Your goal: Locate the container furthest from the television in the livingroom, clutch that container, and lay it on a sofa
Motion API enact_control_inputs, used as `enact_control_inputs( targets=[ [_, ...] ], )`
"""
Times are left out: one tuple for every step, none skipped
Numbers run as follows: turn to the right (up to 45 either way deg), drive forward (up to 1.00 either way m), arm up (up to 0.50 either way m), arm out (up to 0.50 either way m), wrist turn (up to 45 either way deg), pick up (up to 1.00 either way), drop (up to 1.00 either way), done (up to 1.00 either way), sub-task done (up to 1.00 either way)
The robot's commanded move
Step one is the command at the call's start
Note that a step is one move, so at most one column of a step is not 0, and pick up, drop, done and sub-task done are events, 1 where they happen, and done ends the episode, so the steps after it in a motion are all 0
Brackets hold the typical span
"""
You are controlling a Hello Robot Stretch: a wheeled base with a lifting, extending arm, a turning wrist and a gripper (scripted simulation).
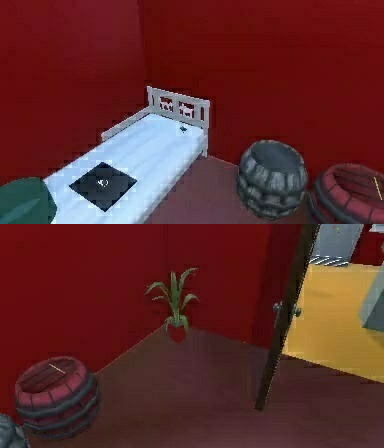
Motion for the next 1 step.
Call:
enact_control_inputs(
  targets=[
    [45.0, 0.0, 0.0, 0.0, 0.0, 0.0, 0.0, 0.0, 0.0]
  ],
)
